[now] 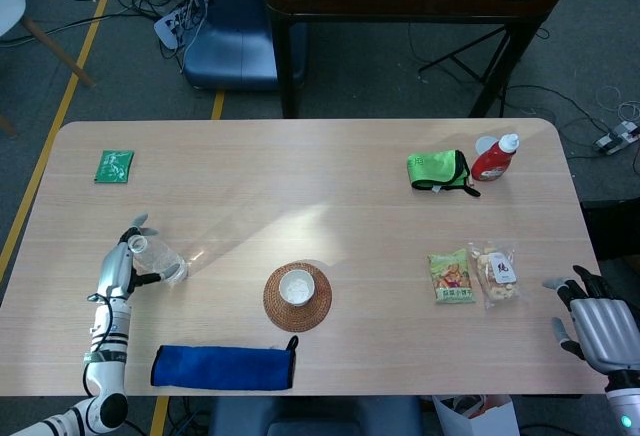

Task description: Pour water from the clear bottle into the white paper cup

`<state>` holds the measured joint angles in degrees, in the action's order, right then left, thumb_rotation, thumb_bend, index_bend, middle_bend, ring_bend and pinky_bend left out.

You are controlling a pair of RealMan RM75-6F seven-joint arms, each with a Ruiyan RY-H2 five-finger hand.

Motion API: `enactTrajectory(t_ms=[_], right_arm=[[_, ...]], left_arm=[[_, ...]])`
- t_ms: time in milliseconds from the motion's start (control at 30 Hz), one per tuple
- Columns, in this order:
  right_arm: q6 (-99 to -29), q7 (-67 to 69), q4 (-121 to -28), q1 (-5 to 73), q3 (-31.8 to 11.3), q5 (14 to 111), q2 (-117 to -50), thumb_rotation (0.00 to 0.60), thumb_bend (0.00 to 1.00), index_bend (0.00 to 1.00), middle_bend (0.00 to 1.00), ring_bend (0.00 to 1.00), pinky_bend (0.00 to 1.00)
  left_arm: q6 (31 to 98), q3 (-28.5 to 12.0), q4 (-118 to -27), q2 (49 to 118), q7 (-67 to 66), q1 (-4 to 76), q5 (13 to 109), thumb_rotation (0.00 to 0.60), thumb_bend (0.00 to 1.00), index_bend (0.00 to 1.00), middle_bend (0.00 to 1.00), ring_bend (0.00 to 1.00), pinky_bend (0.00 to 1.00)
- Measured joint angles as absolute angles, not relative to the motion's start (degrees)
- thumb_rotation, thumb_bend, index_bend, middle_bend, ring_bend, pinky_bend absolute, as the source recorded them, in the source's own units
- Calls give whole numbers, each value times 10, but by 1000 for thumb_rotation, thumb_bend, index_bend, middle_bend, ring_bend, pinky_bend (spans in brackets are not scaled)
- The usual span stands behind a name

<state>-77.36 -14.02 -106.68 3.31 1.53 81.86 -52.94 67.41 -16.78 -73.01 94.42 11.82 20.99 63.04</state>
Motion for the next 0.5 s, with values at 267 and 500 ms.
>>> enactTrajectory(t_ms=[267,500], right_arm=[[-774,-141,-1065,33,15,819,-531,600,452,283,277,80,155],[-771,-148,-1063,34,16,818,-536,600,452,283,277,80,155]], left_arm=[[674,-164,-774,910,114,200,634,600,13,100,182,71,227],[678,-149,-815,859,129,180,657,600,14,112,181,70,222]])
